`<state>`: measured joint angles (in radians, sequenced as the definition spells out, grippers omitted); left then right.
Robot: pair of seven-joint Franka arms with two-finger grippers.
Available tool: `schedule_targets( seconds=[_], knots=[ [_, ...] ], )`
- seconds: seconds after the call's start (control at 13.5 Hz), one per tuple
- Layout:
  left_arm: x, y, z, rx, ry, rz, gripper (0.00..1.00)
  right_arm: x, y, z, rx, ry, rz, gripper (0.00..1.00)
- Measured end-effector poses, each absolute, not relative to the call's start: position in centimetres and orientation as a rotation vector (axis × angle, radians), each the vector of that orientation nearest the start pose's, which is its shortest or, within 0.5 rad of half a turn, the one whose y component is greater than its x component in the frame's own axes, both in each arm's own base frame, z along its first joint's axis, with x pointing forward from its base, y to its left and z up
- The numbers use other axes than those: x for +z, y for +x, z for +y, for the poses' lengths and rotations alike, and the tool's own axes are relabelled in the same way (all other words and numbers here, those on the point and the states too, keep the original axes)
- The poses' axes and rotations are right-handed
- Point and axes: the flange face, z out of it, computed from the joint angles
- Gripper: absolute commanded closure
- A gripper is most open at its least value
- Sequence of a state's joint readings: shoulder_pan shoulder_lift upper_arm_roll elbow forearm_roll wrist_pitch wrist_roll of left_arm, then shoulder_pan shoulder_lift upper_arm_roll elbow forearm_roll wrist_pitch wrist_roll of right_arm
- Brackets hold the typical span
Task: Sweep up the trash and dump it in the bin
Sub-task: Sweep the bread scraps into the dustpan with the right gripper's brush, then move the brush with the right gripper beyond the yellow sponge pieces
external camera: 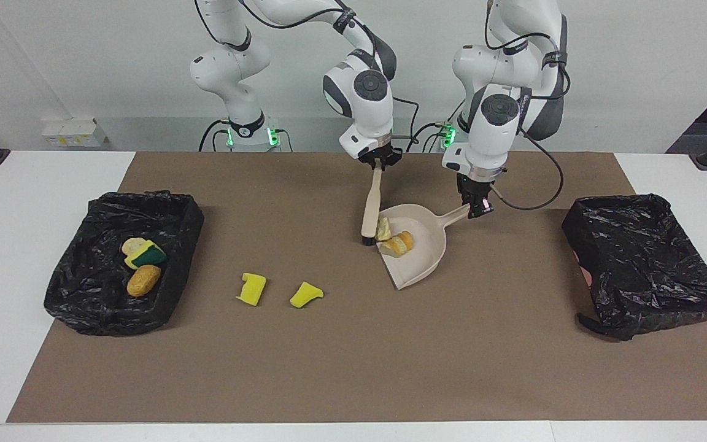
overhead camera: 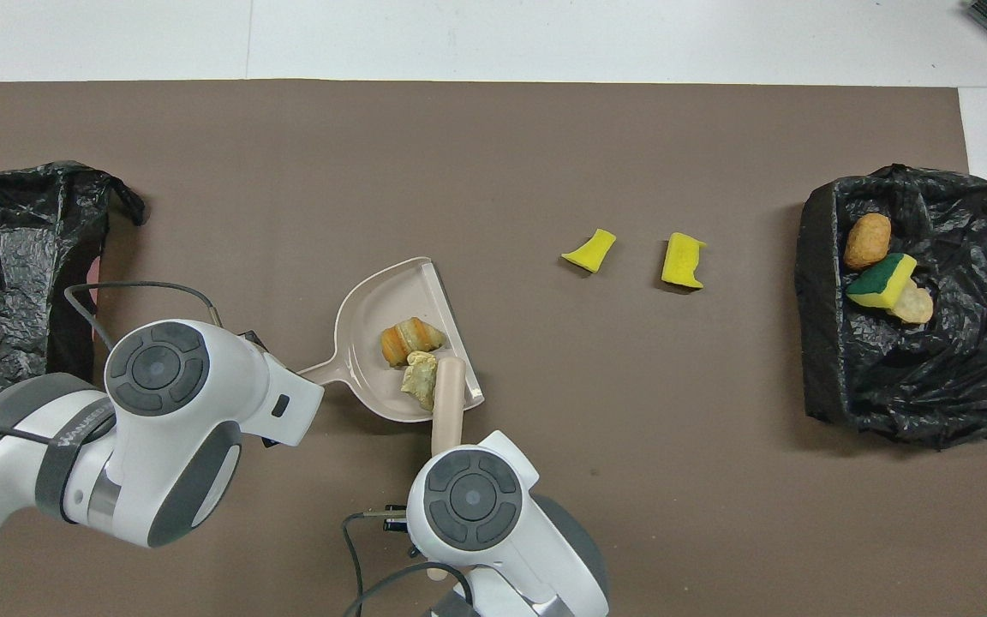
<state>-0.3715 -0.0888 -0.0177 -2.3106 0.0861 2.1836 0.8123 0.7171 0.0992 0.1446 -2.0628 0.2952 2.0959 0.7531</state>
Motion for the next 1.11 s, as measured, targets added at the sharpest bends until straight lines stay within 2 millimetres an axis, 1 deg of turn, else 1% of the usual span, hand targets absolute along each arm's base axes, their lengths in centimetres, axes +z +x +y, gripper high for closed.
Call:
schedule_targets(
  seconds=[0.07, 0.22, 0.37, 0.52, 0.66, 0.81, 0.89, 0.96, 1.03, 1.11],
  knots=[
    [37.9, 45.9, -18.5, 0.059, -2.503, 1.789, 1.00, 38.8, 35.9, 43.2, 0.342, -2.977, 0.051, 1.00],
    [38.0, 46.2, -18.5, 0.024, -2.516, 1.765, 1.00, 40.0, 36.7, 42.2, 0.338, -2.974, 0.040, 1.00],
    [38.0, 46.2, -18.4, 0.021, -2.522, 1.757, 1.00, 41.3, 38.1, 41.2, 0.310, -2.973, 0.036, 1.00],
    [38.0, 46.2, -18.4, 0.020, -2.529, 1.747, 1.00, 42.2, 40.6, 39.8, 0.239, -3.009, 0.006, 1.00],
    [38.0, 46.2, -18.4, 0.017, -2.542, 1.727, 1.00, 42.6, 43.7, 37.1, 0.232, -3.079, -0.083, 1.00],
    [38.1, 46.3, -18.4, 0.005, -2.549, 1.714, 1.00, 42.9, 48.2, 33.0, 0.235, -3.154, -0.131, 1.00],
    [38.1, 46.3, -18.4, 0.000, -2.554, 1.705, 1.00, 42.5, 50.6, 30.3, 0.240, -3.187, -0.120, 1.00],
    [38.1, 46.3, -18.4, -0.003, -2.563, 1.692, 1.00, 41.9, 52.7, 27.3, 0.254, -3.220, -0.100, 1.00],
    [38.1, 46.3, -18.4, -0.005, -2.575, 1.674, 1.00, 41.3, 54.9, 23.5, 0.269, -3.265, -0.094, 1.00],
    [38.1, 46.3, -18.4, -0.005, -2.585, 1.658, 1.00, 40.9, 56.6, 20.1, 0.278, -3.303, -0.097, 1.00]
  ],
)
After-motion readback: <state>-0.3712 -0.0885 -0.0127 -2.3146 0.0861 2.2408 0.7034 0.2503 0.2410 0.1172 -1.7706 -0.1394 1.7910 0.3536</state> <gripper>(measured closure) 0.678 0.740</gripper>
